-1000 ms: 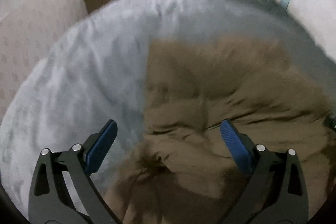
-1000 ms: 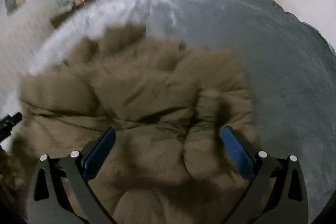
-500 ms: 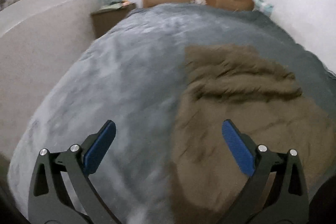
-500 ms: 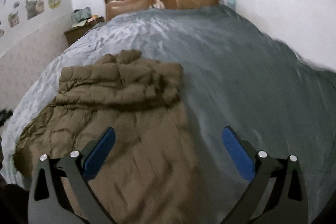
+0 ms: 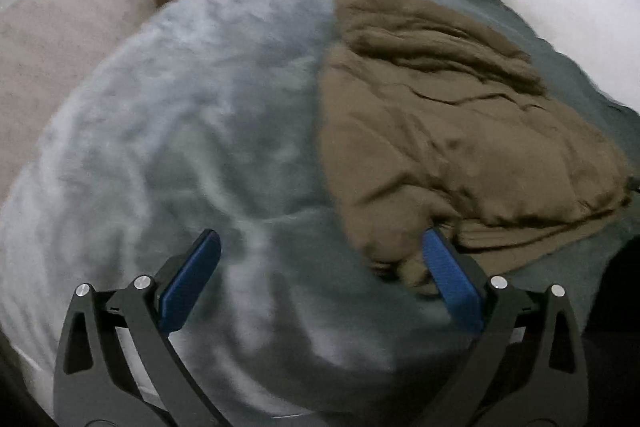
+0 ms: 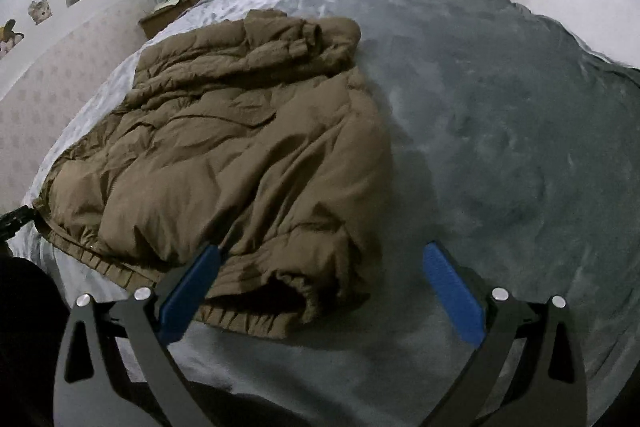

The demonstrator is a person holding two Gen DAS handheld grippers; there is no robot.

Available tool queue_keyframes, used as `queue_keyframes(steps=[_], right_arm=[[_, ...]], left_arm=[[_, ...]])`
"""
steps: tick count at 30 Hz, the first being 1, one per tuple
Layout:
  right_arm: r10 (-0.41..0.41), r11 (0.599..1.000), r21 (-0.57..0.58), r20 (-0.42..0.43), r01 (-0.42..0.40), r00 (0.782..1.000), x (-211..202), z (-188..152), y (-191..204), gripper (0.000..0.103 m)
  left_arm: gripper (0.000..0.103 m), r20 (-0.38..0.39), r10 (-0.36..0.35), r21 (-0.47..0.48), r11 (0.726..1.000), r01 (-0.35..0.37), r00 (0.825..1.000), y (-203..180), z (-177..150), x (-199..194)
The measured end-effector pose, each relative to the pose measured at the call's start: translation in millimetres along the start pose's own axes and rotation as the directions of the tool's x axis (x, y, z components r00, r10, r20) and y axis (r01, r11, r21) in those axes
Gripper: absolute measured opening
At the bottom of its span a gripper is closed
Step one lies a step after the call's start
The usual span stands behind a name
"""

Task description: Fold large clothes

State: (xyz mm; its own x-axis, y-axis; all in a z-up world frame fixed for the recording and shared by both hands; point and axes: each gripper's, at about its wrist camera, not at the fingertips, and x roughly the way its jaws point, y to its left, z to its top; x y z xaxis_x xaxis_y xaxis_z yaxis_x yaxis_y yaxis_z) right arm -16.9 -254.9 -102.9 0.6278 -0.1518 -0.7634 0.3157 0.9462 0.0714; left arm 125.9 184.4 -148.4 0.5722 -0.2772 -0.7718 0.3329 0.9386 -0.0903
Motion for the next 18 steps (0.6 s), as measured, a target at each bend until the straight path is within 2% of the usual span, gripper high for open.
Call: queue_keyframes(steps=[1,3,5,6,7,10,12,13,14,16,17,18], right_arm=[[-0.005,1.0,-0.007,-0.004,0.005,1.0,1.5,0.0,0.3,0.101],[0.006,1.0,-0.003,-0.015,-0.006,1.0,5.3,0.5,0.0,0.092],[0.026,1.0,0.01,-0.039,-0.025,0.999,11.7,0.7,0.6,0.071],[0.043,0.999,0.018,-0.057,-0.042,0.997,15.9,-0.2,-1.2,0.066],[0.05,0.999,0.019,-0.065,-0.049,0.997,18.3,-1.1,-1.5,0.057],[0.052,0.999,-0.001,-0.079,-0.052,0.996,23.6,-3.6,0.4,0.049],[0.041,0.999,-0.021,-0.081,-0.043,0.996,24.8,-3.7,3.9,0.047],[0.035,0.999,-0.029,-0.08,-0.038,0.996,24.7,-3.5,5.3,0.044],[0.029,0.999,-0.041,-0.079,-0.032,0.996,24.6,-3.2,7.8,0.042],[0.025,0.998,-0.055,-0.076,-0.029,0.997,23.9,-2.5,9.6,0.039],[0.025,0.998,-0.061,-0.071,-0.029,0.997,22.6,-2.3,10.1,0.035],[0.028,0.997,-0.067,-0.059,-0.032,0.998,19.8,-2.2,10.6,0.034]], left_arm=[[0.1,0.001,-0.01,0.011,1.0,0.01,1.0,-3.4,0.1,2.6],[0.1,-0.01,-0.013,0.039,0.999,0.014,1.0,-12.3,3.3,8.6],[0.1,-0.024,-0.013,0.04,0.999,0.014,1.0,-18.4,6.7,16.1],[0.1,-0.026,-0.012,0.041,0.999,0.013,1.0,-19.1,7.7,16.6],[0.1,-0.021,-0.009,0.045,0.999,0.01,1.0,-21.5,9.1,18.4],[0.1,-0.018,-0.002,0.064,0.998,0.003,1.0,-29.7,12.6,19.9],[0.099,-0.007,-0.027,0.099,0.995,0.028,1.0,-37.2,13.9,17.7],[0.09,-0.02,-0.021,0.128,0.991,0.023,1.0,-41.6,13.0,19.9],[0.074,-0.055,-0.01,0.154,0.988,0.018,0.998,-45.9,12.6,28.3],[0.055,-0.102,-0.018,0.157,0.987,0.033,0.995,-47.3,13.6,39.2],[0.047,-0.106,-0.024,0.147,0.988,0.04,0.994,-46.7,15.2,41.3],[0.044,-0.103,-0.039,0.136,0.989,0.053,0.994,-45.5,16.9,41.0]])
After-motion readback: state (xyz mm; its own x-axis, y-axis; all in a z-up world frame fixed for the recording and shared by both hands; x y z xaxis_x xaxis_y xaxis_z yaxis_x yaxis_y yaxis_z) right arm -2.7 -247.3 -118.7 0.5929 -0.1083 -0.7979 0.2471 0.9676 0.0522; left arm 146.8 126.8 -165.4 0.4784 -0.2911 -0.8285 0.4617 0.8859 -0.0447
